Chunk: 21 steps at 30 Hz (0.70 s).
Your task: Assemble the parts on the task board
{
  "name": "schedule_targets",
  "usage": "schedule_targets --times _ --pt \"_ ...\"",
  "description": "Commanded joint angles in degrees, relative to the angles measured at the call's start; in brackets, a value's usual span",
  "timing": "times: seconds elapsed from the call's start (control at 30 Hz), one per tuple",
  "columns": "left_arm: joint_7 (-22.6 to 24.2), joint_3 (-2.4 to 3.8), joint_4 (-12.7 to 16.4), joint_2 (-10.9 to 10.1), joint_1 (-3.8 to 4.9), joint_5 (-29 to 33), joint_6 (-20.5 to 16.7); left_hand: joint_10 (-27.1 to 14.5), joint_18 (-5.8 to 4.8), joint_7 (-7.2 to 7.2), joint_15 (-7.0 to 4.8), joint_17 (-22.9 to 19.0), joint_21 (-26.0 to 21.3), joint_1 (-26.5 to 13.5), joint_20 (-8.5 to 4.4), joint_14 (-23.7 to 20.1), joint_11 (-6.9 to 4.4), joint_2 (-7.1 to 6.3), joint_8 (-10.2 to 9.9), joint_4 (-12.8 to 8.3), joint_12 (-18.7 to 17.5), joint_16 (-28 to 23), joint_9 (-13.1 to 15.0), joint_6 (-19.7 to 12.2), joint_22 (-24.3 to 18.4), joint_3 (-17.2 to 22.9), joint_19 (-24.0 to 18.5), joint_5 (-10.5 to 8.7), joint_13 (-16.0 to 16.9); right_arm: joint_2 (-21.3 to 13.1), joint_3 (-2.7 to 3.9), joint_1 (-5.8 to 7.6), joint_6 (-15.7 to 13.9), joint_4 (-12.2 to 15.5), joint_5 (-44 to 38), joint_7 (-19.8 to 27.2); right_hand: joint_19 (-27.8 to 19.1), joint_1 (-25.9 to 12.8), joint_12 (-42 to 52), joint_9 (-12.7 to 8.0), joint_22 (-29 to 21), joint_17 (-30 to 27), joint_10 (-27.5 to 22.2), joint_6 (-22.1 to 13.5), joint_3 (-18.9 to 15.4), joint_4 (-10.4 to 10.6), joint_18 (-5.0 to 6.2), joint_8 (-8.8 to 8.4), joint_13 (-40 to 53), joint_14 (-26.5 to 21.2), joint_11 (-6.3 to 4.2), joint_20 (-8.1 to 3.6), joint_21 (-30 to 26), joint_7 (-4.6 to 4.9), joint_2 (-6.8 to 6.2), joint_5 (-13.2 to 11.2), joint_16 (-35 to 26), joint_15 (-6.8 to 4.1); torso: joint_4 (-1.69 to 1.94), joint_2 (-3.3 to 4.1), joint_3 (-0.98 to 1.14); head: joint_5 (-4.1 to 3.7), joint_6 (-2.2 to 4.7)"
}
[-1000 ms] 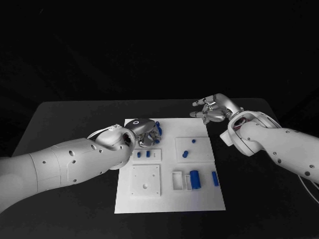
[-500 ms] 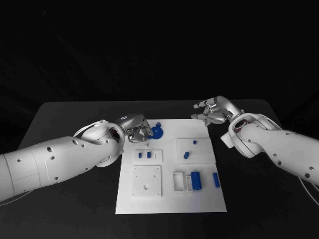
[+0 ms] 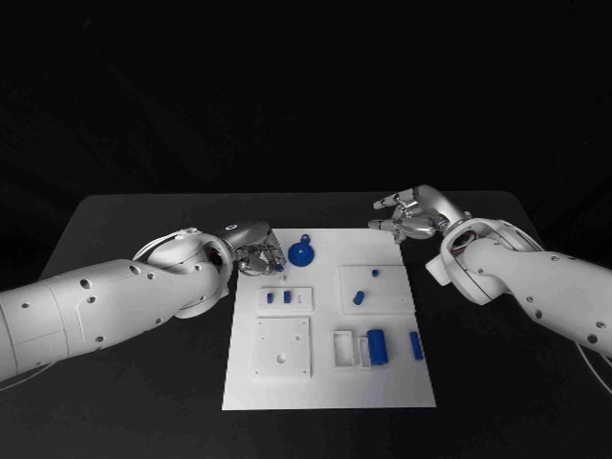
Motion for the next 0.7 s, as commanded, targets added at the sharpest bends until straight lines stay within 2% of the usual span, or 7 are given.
schedule_targets --times 0.03,0.4,0.7 --pt "0.0 -0.05 -0.6 0.5 0.08 -1.7 2.0 0.4 0.14 -0.05 -0.1 0.1 -0.4 -0.2 -0.43 0.3 0.06 -0.01 0.2 0.2 0.2 -0.2 0.0 0.3 1.2 0.0 0.1 -0.05 -0.1 0.1 0.02 -0.07 0.8 0.1 0.0 0.7 -0.3 0.3 -0.2 0.0 -0.1 -0.1 -0.3 0.2 0.3 -0.1 -0.63 -0.06 -0.1 -0.4 0.01 -0.07 0.2 0.0 -0.28 0.2 0.0 -0.13 -0.1 0.04 0.07 0.09 -0.02" --pt "0.5 -0.41 -1.9 1.7 0.0 -3.1 1.3 0.4 0.12 -0.05 -0.1 0.1 -0.4 0.0 -0.44 0.3 0.06 -0.05 0.2 0.5 0.2 -0.3 0.0 0.3 1.2 0.0 0.1 -0.07 0.0 0.1 0.02 -0.09 0.7 0.2 0.0 0.7 -0.3 0.3 -0.2 0.0 -0.1 -0.1 -0.3 0.2 0.3 -0.1 -0.63 -0.06 -0.1 -0.4 0.01 -0.07 0.2 0.0 -0.28 0.2 0.0 -0.13 -0.1 0.04 0.1 -0.12 -0.18" --pt "0.5 -1.14 -2.6 2.3 -0.02 -4.5 2.1 0.4 0.12 -0.05 -0.1 0.2 -0.5 0.0 -0.45 0.3 0.06 -0.06 0.2 0.5 0.2 -0.3 0.0 0.3 1.2 0.0 0.1 -0.07 0.0 0.1 0.02 -0.09 0.7 0.3 0.0 0.7 -0.3 0.3 -0.2 0.0 -0.1 -0.1 -0.3 0.2 0.3 -0.1 -0.63 -0.06 -0.1 -0.4 0.01 -0.07 0.2 0.0 -0.28 0.2 0.0 -0.13 -0.09 0.03 0.08 -0.14 -0.24"
